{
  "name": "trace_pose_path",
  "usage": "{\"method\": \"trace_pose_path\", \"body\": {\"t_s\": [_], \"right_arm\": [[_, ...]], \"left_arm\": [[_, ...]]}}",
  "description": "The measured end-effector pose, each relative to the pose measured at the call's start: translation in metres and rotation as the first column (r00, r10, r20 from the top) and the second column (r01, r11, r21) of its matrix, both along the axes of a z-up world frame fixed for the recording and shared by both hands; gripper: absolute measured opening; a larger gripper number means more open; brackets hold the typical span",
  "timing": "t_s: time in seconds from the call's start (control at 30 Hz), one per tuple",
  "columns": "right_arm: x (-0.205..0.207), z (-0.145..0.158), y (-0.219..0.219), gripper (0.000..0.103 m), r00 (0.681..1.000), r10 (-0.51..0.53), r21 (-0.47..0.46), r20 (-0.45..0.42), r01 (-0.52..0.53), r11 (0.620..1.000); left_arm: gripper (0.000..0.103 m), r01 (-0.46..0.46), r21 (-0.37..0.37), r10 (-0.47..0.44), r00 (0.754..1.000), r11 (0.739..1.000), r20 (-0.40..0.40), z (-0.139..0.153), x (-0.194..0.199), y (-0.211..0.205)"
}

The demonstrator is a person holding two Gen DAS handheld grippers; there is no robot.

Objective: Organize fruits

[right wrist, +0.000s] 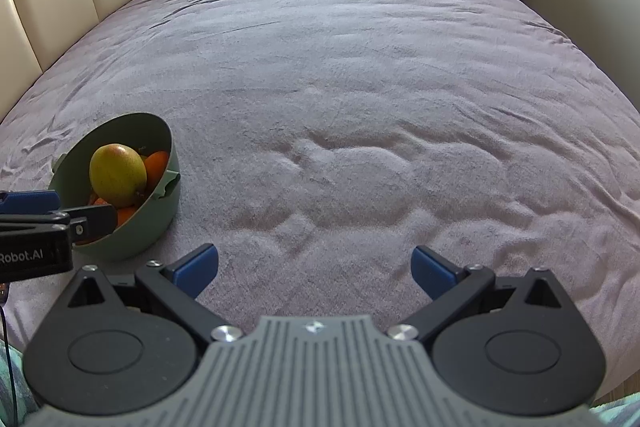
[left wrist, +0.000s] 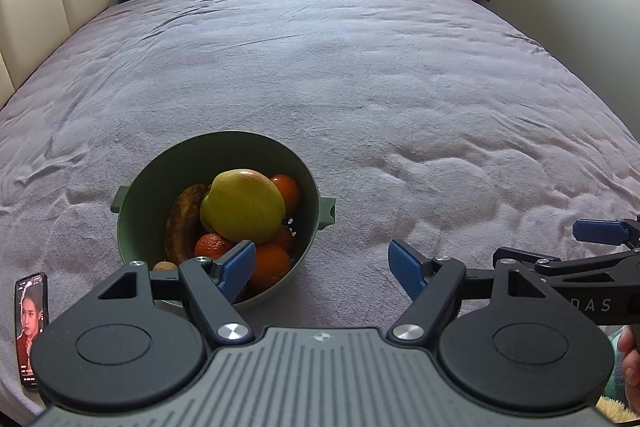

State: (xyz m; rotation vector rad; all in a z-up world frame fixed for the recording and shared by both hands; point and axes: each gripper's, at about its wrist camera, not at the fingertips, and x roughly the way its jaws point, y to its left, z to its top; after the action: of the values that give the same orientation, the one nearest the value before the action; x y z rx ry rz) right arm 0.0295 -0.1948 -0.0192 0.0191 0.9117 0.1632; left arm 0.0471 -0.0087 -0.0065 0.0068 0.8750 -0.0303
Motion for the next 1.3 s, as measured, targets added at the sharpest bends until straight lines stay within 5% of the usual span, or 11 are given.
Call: {"method": "trace_pose_path", "body": {"t_s": [1.3], "right_arm": [[-0.0003,-0.0024,0.0011,0.099,1.000,0.010,-0.011,-0.016,-0.010,1.000]], "left_arm": [[0.089,-0.002,-0.006,0.002,1.000,1.000,0.019,0.0056,-0.0027,0.0018]]}}
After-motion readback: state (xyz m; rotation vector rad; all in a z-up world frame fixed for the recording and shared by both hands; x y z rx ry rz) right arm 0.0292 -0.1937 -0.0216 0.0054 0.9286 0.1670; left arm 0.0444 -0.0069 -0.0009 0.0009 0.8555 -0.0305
